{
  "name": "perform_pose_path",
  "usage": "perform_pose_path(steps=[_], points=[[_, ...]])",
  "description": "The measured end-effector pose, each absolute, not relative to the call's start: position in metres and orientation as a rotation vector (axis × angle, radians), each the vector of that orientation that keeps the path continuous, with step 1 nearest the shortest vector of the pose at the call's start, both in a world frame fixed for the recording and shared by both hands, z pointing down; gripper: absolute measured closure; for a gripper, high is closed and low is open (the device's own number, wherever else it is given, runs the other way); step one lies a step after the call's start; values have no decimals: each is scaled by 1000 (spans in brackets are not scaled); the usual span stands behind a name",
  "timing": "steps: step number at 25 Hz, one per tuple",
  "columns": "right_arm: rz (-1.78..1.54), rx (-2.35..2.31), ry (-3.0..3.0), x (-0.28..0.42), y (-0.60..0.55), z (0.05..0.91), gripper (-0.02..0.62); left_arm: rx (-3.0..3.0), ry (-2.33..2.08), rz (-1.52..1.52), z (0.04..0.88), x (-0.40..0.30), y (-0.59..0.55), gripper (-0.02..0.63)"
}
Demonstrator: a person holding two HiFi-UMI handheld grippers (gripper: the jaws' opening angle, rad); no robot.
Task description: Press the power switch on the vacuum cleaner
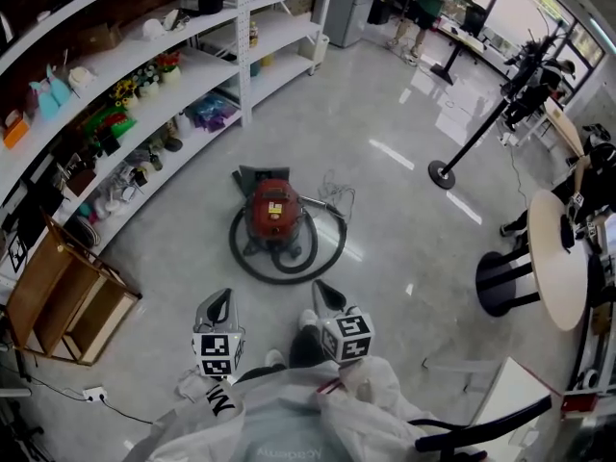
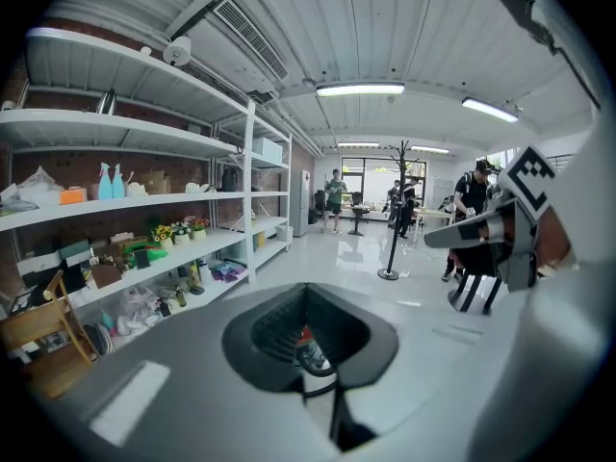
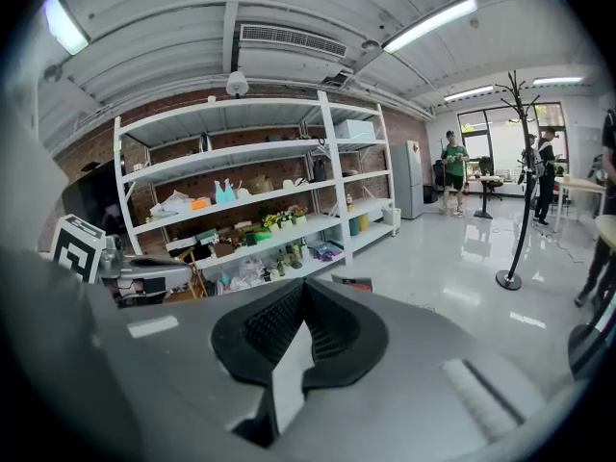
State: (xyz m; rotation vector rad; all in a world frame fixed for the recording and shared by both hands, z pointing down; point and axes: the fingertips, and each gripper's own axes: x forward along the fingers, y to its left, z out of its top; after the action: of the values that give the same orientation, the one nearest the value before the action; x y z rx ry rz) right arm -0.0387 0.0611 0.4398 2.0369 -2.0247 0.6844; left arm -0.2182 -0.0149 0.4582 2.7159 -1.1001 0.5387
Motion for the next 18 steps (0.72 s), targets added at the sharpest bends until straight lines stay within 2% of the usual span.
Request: perform_pose_path(steps=[18], points=[[742,1999,-2005,-32,92,449,595,2717,-1065,547,456,-193,5,606]])
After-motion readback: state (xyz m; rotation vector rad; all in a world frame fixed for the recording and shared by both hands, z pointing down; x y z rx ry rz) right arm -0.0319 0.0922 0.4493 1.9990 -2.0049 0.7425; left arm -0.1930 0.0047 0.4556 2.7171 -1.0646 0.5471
